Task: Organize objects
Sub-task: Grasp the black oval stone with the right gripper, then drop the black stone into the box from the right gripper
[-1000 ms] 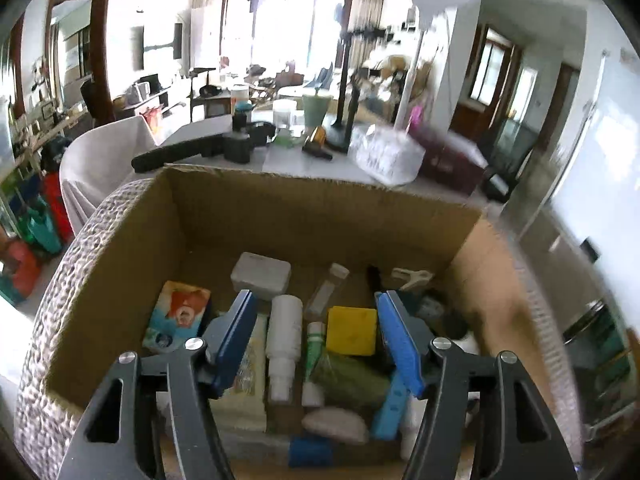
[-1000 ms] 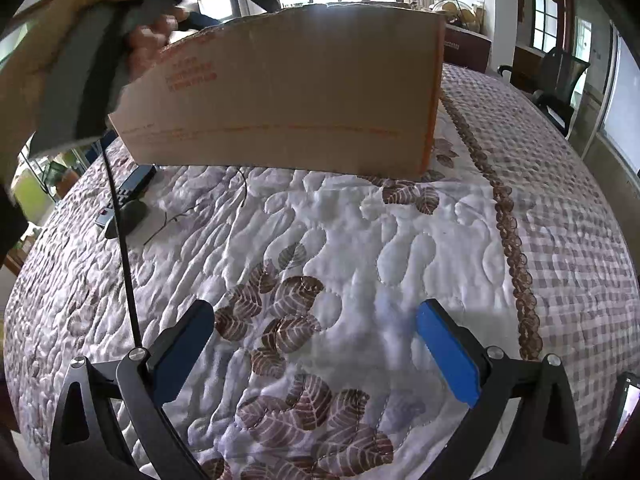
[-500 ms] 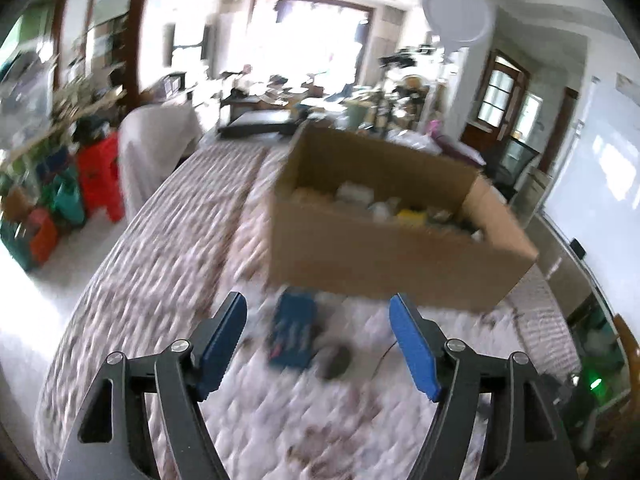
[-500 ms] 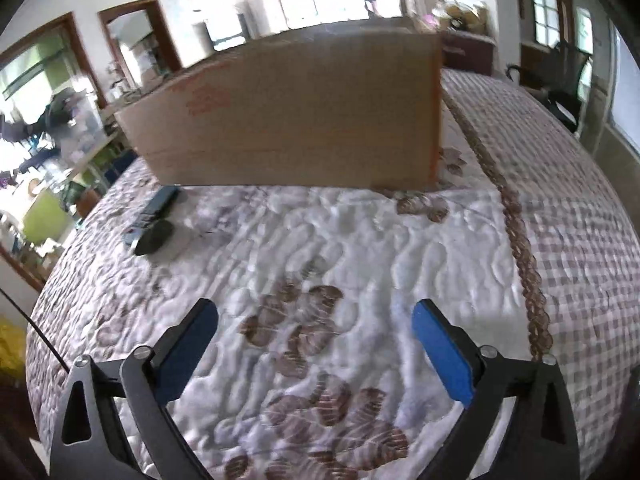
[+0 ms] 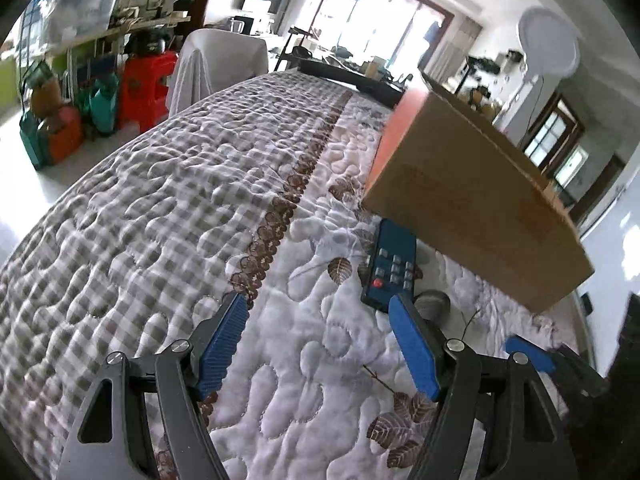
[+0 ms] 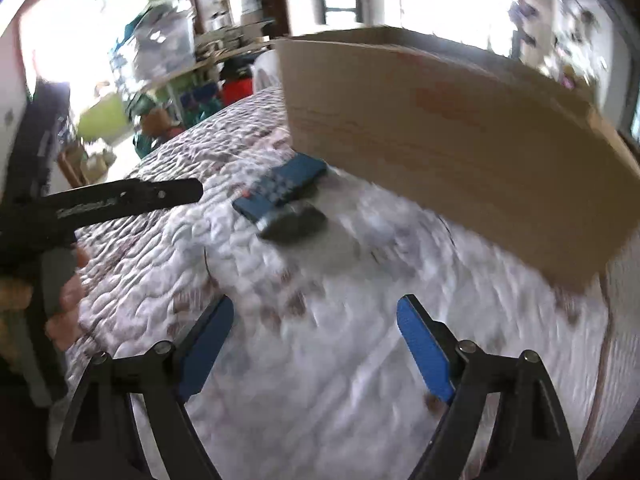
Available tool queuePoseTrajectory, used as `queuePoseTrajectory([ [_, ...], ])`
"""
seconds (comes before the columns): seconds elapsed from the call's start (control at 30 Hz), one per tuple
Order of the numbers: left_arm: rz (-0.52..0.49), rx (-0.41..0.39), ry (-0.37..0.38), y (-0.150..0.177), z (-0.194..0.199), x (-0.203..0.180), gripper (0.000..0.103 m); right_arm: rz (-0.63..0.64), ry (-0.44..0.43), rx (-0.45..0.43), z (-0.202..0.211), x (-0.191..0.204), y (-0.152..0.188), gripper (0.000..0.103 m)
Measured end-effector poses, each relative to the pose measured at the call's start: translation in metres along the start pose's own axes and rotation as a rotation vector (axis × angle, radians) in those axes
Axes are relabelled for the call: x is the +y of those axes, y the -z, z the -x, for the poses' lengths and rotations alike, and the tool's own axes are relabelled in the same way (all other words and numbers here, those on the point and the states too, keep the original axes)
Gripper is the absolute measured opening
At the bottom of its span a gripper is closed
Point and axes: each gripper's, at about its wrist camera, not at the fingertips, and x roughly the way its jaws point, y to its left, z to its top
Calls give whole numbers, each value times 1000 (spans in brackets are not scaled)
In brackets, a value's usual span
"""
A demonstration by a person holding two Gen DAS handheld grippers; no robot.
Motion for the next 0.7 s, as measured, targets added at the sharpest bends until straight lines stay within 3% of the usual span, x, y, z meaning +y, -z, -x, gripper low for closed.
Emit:
queuePoseTrajectory([
  [0.03,8,4,6,1,0,1,74,22,7,4,-8,4,-6,103],
  [0.2,22,15,31,1,2,2,74,30,7,53,-46,10,-25,103],
  [0.43,-3,21,59,3,7,-3,74,90,23,41,-46,17,-31,103],
  [0.6,-7,30,86,5,9,-6,74,35,-18,-83,14,1,-42,103],
  [0.7,-38,48,97,8,7,-14,74,14,35,-198,57,-20,-71,103],
])
